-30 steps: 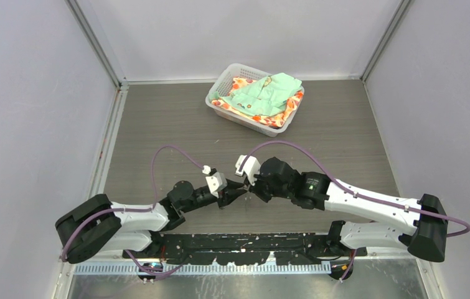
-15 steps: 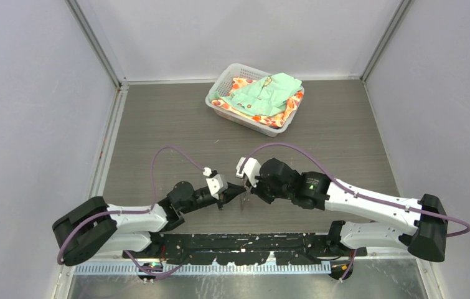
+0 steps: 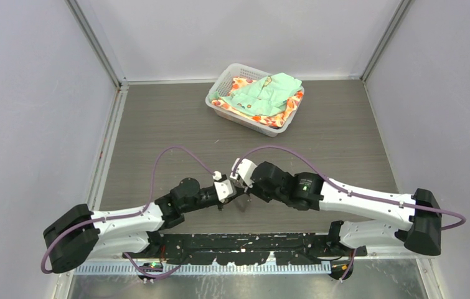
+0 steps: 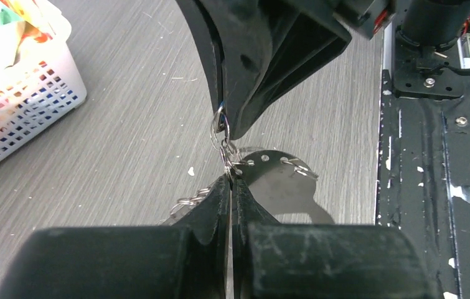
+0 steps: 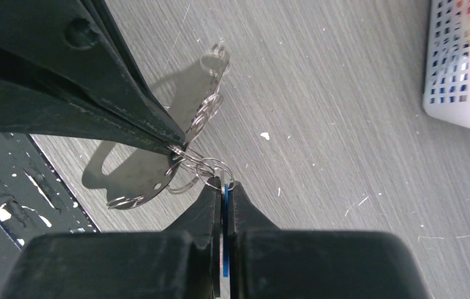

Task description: Remove the keys from the keyring

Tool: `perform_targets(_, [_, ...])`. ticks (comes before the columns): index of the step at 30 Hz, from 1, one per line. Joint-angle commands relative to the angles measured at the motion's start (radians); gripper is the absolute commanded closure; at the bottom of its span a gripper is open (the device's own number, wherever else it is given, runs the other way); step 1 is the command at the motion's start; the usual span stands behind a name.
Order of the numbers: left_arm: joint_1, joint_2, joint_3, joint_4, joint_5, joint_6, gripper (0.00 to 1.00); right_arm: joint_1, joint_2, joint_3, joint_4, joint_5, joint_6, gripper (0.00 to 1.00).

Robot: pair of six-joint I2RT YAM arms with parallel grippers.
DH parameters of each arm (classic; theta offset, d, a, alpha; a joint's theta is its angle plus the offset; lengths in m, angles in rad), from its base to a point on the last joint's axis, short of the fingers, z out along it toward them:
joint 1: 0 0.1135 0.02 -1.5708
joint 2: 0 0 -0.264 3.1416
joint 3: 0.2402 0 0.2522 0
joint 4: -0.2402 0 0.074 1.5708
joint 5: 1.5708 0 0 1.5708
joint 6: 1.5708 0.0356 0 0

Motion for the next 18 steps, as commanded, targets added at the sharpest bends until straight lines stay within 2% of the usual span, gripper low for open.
perform_targets(1, [-0.025,-0.006,0.016,-0.056,-0.049,0.056,1.00,0.005,-0.082,0.018,0.046,0.153,-0.041,0.99])
perform_targets(7, [-0.031,-0.008,-0.036,0.043,-0.097,0.036,1.00,0.009,-0.149,-0.008,0.071,0.091,-0.025,0.99])
perform_targets(11, [-0.031,-0.013,-0.059,0.122,-0.172,-0.053,0.97,0.014,-0.156,0.004,0.069,0.076,0.006,0.99])
perform_targets(14, [-0.031,-0.044,-0.080,0.182,-0.180,-0.184,0.81,0.015,-0.096,0.079,-0.007,0.134,0.050,0.99])
perform_targets(16, [-0.031,-0.095,-0.095,0.174,-0.196,-0.242,0.67,0.015,-0.039,0.129,-0.063,0.178,0.090,0.99])
perform_targets(18, [-0.030,-0.164,-0.111,0.138,-0.222,-0.274,0.60,0.013,0.008,0.174,-0.109,0.212,0.126,0.99])
